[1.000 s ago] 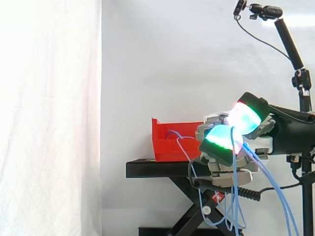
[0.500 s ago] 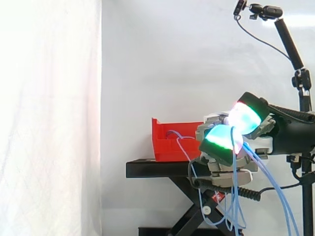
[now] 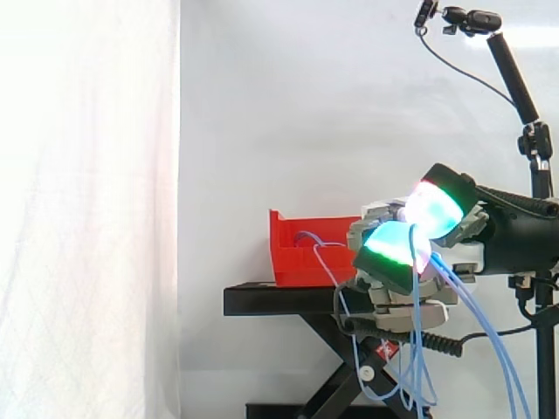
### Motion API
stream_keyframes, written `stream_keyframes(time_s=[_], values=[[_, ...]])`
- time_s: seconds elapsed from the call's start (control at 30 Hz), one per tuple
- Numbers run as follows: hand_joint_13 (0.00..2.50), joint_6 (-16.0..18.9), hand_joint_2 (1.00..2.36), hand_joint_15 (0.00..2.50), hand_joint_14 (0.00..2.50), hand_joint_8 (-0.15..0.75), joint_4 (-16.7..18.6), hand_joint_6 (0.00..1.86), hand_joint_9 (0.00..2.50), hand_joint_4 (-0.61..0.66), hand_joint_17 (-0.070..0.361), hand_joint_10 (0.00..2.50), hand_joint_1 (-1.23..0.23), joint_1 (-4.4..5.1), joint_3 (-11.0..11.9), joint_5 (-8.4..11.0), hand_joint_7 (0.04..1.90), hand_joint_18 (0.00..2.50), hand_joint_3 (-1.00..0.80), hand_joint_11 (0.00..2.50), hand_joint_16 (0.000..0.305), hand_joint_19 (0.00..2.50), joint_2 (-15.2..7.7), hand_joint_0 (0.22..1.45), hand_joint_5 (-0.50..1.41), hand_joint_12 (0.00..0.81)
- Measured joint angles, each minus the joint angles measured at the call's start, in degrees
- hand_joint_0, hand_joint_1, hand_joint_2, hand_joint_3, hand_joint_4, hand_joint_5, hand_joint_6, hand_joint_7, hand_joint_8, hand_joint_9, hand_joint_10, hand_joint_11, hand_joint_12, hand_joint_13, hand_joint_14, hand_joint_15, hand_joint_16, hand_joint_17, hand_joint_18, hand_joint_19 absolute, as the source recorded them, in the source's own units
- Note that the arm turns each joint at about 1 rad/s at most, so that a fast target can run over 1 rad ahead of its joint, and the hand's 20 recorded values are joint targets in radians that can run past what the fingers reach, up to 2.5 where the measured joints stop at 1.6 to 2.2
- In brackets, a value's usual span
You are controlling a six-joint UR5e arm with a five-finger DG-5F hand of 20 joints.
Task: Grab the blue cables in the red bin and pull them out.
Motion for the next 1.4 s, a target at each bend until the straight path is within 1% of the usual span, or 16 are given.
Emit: stream_keyframes(time_s=[0.27,0.6,0.73,1.07,1.17,1.37,1.4], values=[[1.07,0.01,1.00,1.45,1.57,0.120,0.00,0.00,1.36,-0.01,0.084,0.00,-0.93,-0.01,0.00,0.00,0.95,1.10,-1.00,1.89,0.037,1.52,0.01,0.92,1.11,0.263],[1.07,0.00,1.00,1.45,1.57,0.134,0.00,0.00,1.36,-0.01,0.084,0.00,-0.93,-0.02,0.00,0.00,0.95,1.10,-1.00,1.87,0.037,1.52,0.00,0.92,1.11,0.262],[1.07,0.00,1.00,1.45,1.57,0.119,0.00,0.00,1.36,-0.01,0.083,0.00,-0.93,-0.02,0.00,0.00,0.95,1.10,-1.00,1.87,0.037,1.53,0.01,0.92,1.11,0.262],[1.08,0.00,1.00,1.43,1.57,0.120,0.00,0.00,1.36,-0.01,0.084,0.00,-0.93,-0.02,0.00,0.00,0.95,1.10,-1.00,1.87,0.037,1.53,0.01,0.92,1.11,0.268],[1.07,0.00,1.00,1.45,1.56,0.130,0.00,0.00,1.36,-0.01,0.083,0.00,-0.93,-0.02,0.00,0.00,0.95,1.10,-1.00,1.87,0.037,1.52,0.00,0.92,1.11,0.257],[1.08,0.00,1.00,1.45,1.56,0.120,0.00,0.00,1.36,-0.01,0.084,0.00,-0.93,-0.02,0.00,0.00,0.95,1.10,-1.00,1.85,0.037,1.52,0.01,0.92,1.11,0.268],[1.08,0.00,1.00,1.45,1.55,0.134,0.00,0.00,1.36,-0.02,0.083,0.00,-0.93,-0.01,0.00,0.00,0.95,1.09,-1.00,1.86,0.037,1.54,0.01,0.92,1.11,0.264]])
